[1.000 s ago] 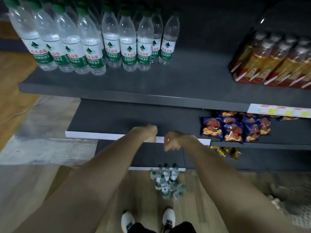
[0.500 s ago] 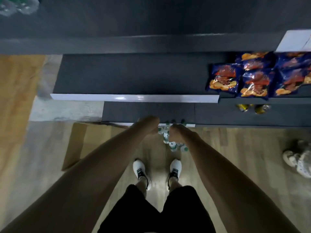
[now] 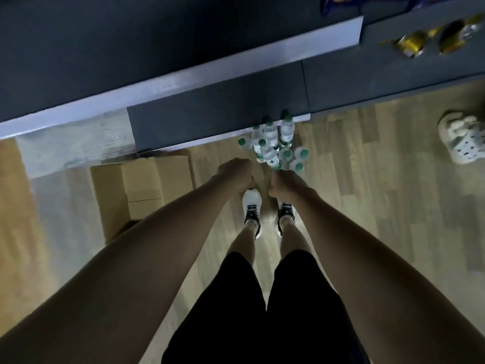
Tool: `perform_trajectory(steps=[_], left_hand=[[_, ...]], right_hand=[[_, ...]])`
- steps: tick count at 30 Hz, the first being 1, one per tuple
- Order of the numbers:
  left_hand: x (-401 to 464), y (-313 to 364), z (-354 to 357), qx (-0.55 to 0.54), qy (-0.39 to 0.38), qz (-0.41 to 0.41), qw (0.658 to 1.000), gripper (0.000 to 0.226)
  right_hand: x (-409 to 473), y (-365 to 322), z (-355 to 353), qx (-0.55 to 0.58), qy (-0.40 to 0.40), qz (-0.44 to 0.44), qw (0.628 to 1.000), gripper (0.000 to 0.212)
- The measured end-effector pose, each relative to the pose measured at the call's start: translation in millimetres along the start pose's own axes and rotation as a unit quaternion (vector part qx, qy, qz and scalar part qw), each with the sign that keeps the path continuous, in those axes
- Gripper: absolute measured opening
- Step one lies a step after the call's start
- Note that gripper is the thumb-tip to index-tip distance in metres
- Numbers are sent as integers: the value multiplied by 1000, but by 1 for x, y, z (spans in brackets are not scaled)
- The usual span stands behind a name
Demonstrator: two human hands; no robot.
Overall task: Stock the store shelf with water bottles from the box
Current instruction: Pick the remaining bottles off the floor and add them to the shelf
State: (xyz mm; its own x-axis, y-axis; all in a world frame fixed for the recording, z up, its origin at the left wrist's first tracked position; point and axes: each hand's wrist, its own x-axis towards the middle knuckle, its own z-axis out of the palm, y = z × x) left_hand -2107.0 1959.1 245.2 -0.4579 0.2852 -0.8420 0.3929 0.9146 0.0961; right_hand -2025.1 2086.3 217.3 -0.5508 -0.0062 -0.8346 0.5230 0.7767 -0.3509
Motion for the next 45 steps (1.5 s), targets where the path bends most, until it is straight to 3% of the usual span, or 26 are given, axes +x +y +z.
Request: perform_trajectory(steps=[7,14,22,29,36,45], left_hand=[[85,-13,64,-5,-10,26,1000,8],[161,-35,126,7,-2,37,999,18],[266,-66,166,-3,4,26,1000,10],[343,-81,199,8,-4,34,999,10],[380,-90,220,28,-4,60,998,12],[362,-96,221,24,-5,41,999,21]], right_hand=[[74,33,62,89,58,59,993,35],[152,60,118,121,118,106,980,42],[268,70,178,192,173,117,959,51],[354,91,192,116,226,105,961,69],[407,87,200,142,297,87,940,70],[393,88,197,65,243,64,966,67]])
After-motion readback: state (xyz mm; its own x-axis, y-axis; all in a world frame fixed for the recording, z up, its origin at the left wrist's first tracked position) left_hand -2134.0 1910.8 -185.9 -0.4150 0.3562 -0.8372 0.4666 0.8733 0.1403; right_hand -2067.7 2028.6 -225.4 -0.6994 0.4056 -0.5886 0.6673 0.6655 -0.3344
